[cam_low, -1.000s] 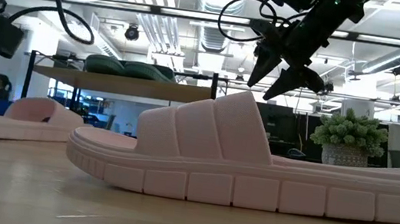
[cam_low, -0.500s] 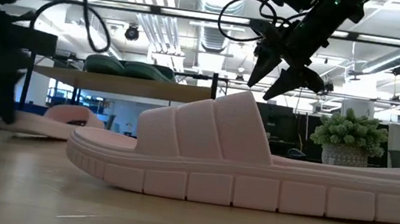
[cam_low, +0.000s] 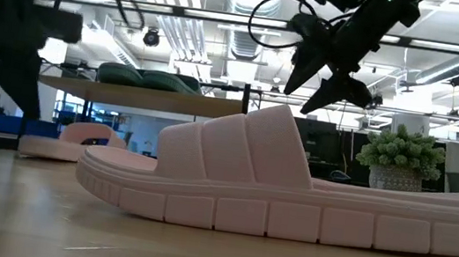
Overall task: Pick and place slides into the shelf
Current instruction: Put the left pink slide under the shelf, then put the pink slide under the shelf
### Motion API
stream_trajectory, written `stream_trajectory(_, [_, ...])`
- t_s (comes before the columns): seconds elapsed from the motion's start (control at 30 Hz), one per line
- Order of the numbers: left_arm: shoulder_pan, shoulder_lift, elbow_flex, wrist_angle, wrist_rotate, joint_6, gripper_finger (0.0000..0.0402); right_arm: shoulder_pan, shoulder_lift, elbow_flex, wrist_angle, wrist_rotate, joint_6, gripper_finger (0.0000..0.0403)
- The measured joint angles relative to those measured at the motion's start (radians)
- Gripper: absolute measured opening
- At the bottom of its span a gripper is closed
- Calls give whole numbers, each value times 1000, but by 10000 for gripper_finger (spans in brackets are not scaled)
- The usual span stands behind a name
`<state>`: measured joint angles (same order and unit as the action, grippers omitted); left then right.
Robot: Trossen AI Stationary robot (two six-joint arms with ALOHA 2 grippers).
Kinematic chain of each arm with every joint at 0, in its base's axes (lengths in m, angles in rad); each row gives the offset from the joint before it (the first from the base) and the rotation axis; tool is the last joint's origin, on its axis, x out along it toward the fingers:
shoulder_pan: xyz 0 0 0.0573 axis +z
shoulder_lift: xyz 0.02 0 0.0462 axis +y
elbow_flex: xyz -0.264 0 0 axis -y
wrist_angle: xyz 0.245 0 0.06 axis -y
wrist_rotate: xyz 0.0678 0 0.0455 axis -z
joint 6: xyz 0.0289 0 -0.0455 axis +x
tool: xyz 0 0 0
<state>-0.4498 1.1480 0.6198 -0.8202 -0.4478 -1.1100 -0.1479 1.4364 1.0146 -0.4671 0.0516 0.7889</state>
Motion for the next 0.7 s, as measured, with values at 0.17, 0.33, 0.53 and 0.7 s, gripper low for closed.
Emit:
stream_trajectory(0.17, [-25,-83,35,0,167,72,17,37,0,-31,-25,-269,28,226])
stream_trajectory(0.33, [-32,-138,36,0,245,26,17,151,0,-117,-41,-316,82,218])
stream_trajectory(0.53, [-39,-184,47,4,303,-11,17,257,7,-230,162,-314,224,121])
stream_trajectory(0.7, [-59,-226,74,9,305,-11,17,336,7,-251,327,-342,360,39])
